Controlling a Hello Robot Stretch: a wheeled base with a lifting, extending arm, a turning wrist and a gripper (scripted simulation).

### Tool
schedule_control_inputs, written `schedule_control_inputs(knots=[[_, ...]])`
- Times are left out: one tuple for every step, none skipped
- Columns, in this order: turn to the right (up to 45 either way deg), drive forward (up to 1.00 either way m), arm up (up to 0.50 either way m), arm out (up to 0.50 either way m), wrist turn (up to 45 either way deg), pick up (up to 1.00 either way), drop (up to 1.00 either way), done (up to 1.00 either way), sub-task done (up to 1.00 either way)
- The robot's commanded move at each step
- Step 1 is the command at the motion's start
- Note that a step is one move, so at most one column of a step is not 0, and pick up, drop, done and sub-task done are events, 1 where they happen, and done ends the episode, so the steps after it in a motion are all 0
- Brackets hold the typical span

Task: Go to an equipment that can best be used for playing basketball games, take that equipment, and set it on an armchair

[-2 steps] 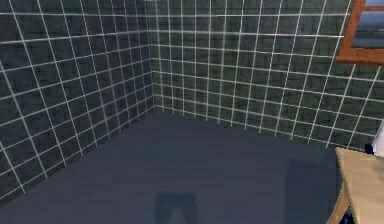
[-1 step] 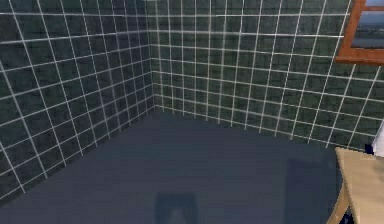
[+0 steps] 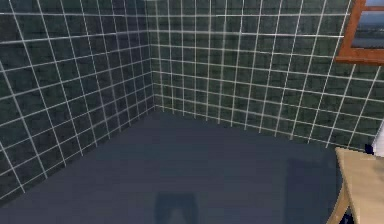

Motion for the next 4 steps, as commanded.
schedule_control_inputs(knots=[[0.0, 0.0, 0.1, 0.0, 0.0, 0.0, 0.0, 0.0, 0.0], [0.0, 0.0, 0.0, 0.0, -45.0, 0.0, 0.0, 0.0, 0.0], [0.0, 0.0, 0.0, 0.0, -45.0, 0.0, 0.0, 0.0, 0.0], [0.0, 0.0, 0.0, 0.0, -24.0, 0.0, 0.0, 0.0, 0.0]])
